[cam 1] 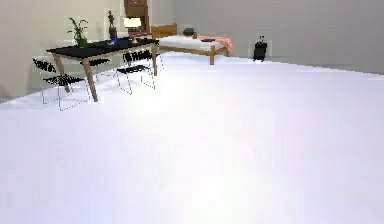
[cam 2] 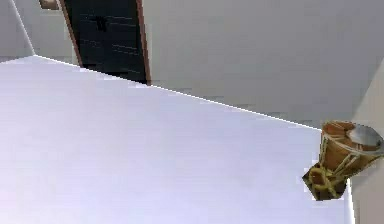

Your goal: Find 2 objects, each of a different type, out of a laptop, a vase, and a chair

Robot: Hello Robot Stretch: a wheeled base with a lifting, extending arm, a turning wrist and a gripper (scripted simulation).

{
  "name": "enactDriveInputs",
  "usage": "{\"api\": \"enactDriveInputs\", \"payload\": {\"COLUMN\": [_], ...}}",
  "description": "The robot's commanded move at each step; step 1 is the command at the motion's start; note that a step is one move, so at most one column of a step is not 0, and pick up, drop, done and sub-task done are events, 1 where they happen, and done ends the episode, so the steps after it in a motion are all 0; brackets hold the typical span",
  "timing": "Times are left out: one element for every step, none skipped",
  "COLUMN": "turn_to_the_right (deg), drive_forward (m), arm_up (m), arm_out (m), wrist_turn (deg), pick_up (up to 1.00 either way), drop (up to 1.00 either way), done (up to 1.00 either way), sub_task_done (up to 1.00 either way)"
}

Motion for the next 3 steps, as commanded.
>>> {"api": "enactDriveInputs", "payload": {"turn_to_the_right": [33.0, 0.0, -45.0], "drive_forward": [0.00, 0.05, 0.00], "arm_up": [0.00, 0.00, 0.00], "arm_out": [0.00, 0.00, 0.00], "wrist_turn": [0.0, 0.0, 0.0], "pick_up": [0.00, 0.00, 0.00], "drop": [0.00, 0.00, 0.00], "done": [0.00, 0.00, 0.00], "sub_task_done": [0.00, 0.00, 0.00]}}
